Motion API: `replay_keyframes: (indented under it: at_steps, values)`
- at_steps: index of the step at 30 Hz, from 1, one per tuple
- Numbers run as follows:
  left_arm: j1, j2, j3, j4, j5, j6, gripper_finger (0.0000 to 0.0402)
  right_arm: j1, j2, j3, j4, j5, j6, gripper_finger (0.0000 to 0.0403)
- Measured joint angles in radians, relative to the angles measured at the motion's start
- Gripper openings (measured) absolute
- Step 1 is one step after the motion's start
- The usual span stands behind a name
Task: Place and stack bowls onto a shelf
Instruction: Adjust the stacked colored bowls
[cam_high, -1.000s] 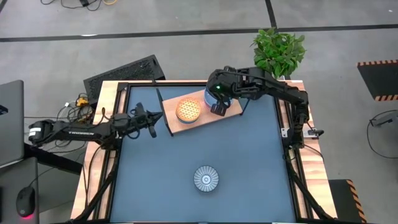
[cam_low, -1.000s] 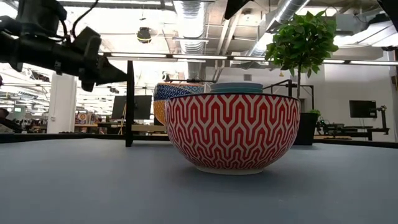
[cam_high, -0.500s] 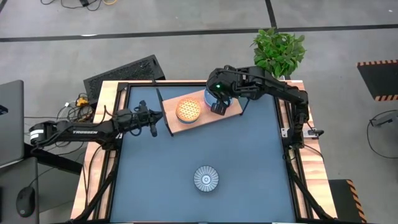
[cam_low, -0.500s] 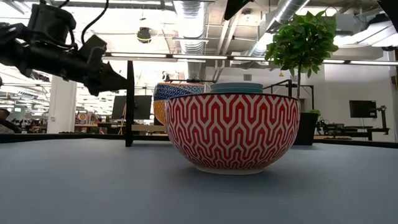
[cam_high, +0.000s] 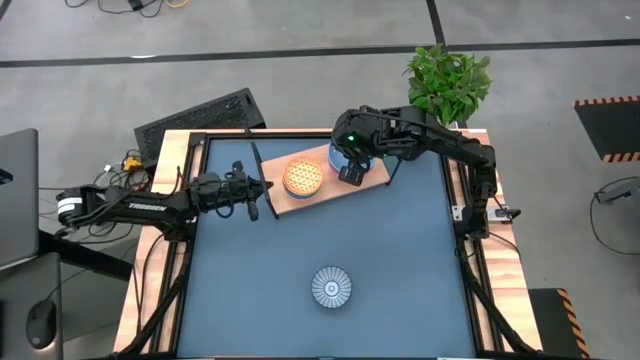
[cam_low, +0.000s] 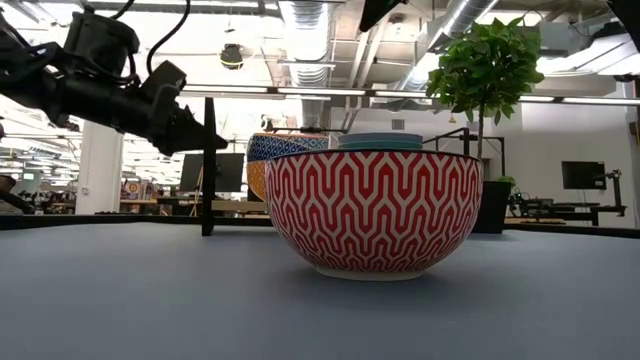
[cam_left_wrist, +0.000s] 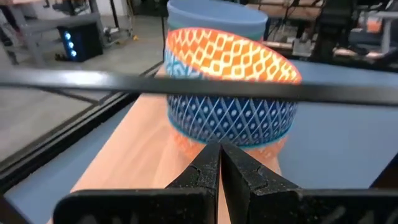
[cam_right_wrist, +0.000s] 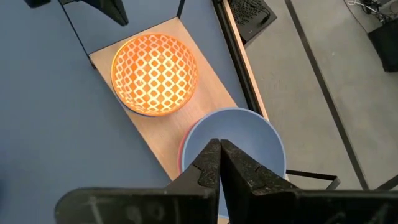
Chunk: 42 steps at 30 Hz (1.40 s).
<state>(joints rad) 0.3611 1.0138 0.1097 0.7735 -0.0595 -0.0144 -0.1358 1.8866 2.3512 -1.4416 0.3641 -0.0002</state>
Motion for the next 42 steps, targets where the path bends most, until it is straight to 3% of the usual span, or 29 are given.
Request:
replay_keyframes:
  at_steps: [6, 9, 13, 23, 30, 42]
  values:
    - [0.0, 0.071, 0.0, 0.123, 0.024, 0.022, 0.0, -0.027, -0.002, -0.052, 0.065, -0.011, 0.0, 0.0026]
    - [0.0, 0.108, 0.0, 0.169, 0.044, 0.022, 0.0, -0.051, 0.002, -0.124, 0.121, -0.081, -0.003, 0.0021]
    - [0.0, 0.143, 0.0, 0.232, 0.065, 0.025, 0.0, -0.072, 0.0, -0.246, 0.277, -0.157, -0.034, 0.0029]
    - [0.0, 0.151, 0.0, 0.301, 0.074, 0.064, 0.0, -0.147, 0.001, -0.472, 0.631, -0.184, -0.078, 0.0019]
    - [0.0, 0.153, 0.023, 0.268, 0.079, 0.097, 0.0, -0.197, 0.0, -0.544, 0.772, -0.224, -0.076, 0.0028]
    - [0.023, 0.153, 0.025, 0.272, 0.094, 0.111, 0.0, -0.2, 0.019, -0.547, 0.824, -0.261, -0.063, 0.0027]
